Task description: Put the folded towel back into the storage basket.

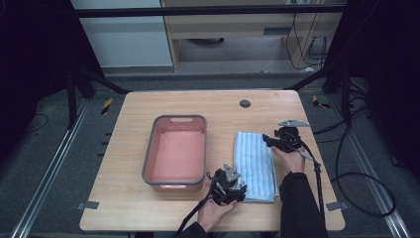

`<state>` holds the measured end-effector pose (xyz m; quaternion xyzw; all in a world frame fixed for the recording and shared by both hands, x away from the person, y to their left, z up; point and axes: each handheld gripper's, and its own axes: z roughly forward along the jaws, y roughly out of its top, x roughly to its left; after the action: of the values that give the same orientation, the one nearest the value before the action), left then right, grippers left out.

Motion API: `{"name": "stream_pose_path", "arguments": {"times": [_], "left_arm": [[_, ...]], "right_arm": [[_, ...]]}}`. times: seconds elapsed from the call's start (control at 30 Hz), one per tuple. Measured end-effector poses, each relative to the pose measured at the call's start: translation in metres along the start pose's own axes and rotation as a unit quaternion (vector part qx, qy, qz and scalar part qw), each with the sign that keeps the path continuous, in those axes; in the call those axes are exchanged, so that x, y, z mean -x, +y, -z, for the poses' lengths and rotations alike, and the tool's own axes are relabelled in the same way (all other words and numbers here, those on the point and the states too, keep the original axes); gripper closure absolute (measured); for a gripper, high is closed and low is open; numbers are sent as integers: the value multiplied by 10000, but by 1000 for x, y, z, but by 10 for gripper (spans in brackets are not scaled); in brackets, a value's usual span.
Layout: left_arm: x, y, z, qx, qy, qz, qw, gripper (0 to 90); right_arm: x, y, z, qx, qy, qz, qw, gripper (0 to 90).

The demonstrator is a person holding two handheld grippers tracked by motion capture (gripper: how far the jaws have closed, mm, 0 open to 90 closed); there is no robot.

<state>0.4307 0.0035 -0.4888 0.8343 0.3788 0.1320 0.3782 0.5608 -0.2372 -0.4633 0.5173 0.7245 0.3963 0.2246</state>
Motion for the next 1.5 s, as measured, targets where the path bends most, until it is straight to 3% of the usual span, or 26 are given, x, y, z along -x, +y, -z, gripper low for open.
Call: {"name": "stream_pose_path", "arguments": {"times": [0.43,0.7,0.83,1.1,1.5], "left_arm": [[1,-2,-8,-91,10,96,9999,445],[2,-3,-9,-128,9,96,9999,488],[3,-3,-11,-141,-31,162,9998,526],[6,-3,-11,-167,-51,166,9997,627],[5,-1,-9,-82,-130,335,9993,816]], "right_arm": [[0,-13,-26,-487,-41,55,9988,467],[0,-17,-32,-632,-8,26,9980,511],[2,-20,-34,-637,76,-105,9979,553],[0,-23,-34,-557,303,-283,9976,759],[-1,-20,-26,-427,348,-334,9979,825]]}}
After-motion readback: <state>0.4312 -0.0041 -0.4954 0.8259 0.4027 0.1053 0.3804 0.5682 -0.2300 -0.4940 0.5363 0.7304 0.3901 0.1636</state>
